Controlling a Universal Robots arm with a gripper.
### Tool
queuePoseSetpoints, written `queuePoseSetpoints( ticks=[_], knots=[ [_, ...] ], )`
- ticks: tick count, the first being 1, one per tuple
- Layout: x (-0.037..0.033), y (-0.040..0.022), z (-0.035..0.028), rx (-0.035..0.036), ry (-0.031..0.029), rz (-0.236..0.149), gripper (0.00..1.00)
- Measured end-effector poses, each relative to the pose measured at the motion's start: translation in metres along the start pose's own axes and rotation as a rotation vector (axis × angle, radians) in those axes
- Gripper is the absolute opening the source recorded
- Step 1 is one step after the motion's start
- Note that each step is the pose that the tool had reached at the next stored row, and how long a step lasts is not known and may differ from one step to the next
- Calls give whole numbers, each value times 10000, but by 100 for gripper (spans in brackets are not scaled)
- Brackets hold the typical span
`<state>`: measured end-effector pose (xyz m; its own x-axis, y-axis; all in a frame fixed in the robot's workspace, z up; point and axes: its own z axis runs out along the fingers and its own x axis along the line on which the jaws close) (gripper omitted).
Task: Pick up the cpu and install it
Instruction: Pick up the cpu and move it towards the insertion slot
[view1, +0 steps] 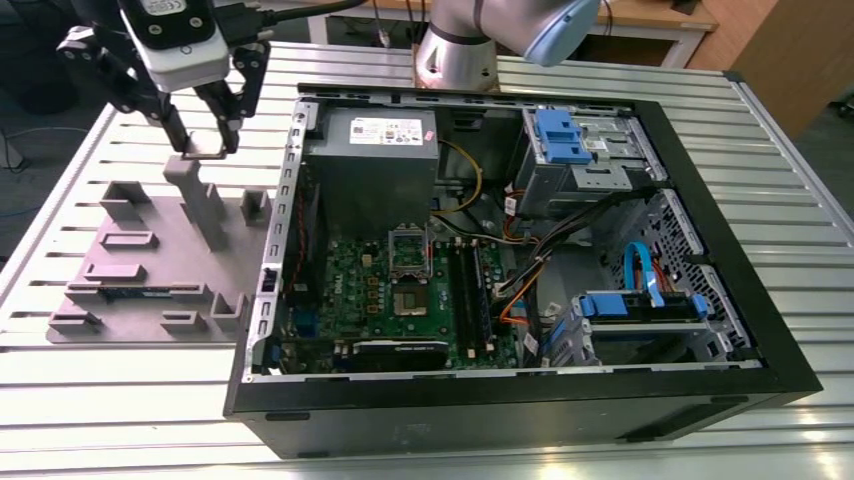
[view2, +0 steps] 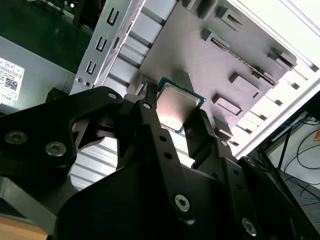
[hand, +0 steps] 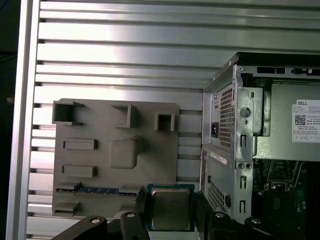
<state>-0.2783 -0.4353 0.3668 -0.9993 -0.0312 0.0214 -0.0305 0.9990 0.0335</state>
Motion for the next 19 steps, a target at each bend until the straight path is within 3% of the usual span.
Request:
queuePoseSetpoints(
  ticks=[7,19],
  knots=[
    [-58,-2,-1,0,-1,0,47],
    [-67,-2,-1,-1,-1,0,47]
  ],
)
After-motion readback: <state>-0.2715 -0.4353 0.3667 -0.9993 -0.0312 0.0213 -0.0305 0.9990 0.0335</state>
